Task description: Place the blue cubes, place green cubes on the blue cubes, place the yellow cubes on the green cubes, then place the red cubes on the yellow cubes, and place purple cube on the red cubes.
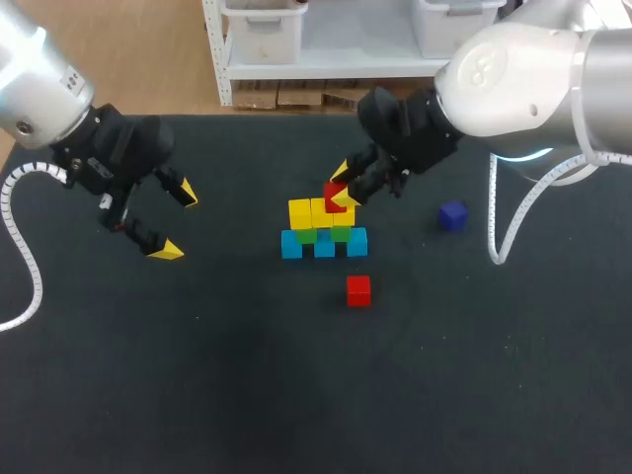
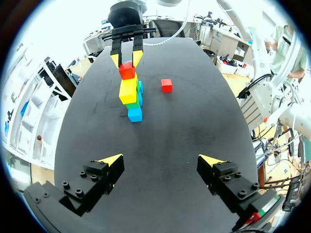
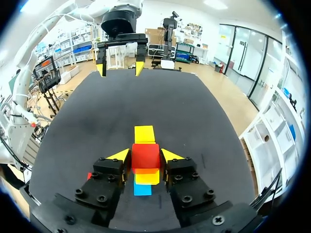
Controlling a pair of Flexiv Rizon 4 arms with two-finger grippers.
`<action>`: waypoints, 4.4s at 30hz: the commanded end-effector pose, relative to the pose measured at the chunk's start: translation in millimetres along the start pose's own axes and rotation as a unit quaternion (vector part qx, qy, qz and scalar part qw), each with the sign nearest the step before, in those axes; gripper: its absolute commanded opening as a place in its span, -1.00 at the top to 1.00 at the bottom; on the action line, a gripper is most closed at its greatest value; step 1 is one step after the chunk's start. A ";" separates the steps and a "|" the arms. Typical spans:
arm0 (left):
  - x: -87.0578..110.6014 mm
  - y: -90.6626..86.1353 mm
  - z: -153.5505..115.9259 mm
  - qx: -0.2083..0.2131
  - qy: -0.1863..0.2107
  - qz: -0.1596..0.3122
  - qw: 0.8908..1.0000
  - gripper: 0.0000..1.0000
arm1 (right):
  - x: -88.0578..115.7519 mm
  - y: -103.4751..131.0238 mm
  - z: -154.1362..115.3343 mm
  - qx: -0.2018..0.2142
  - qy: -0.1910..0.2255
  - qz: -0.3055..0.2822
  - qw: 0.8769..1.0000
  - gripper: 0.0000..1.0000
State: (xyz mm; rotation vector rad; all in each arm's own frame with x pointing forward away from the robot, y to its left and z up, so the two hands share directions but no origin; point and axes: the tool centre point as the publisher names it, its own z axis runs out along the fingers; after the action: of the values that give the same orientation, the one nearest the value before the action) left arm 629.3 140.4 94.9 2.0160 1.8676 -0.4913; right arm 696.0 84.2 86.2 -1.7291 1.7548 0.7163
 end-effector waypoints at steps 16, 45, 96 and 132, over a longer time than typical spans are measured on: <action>1.6 -0.7 -0.3 -0.001 -0.002 0.002 1.000 -1.00 | -2.6 -5.2 3.0 -0.003 -0.003 -0.003 1.000 0.28; 1.6 -0.7 -0.3 -0.001 -0.002 0.002 1.000 -1.00 | -1.1 7.6 -22.1 -0.008 -0.032 0.004 0.999 -1.00; -16.3 -35.3 5.0 -0.044 0.003 -0.044 0.998 -1.00 | 108.0 23.2 -137.7 -0.014 -0.100 -0.037 0.994 -1.00; -143.1 -75.6 133.4 0.006 -0.035 0.014 0.999 -1.00 | 108.0 23.2 -137.7 -0.014 -0.100 -0.037 0.994 -1.00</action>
State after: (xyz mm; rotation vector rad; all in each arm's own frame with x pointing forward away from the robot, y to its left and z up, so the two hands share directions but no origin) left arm 528.6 -27.2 55.6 1.9803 1.7850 -0.5513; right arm 668.4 -89.6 104.6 -1.6685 1.5465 0.8533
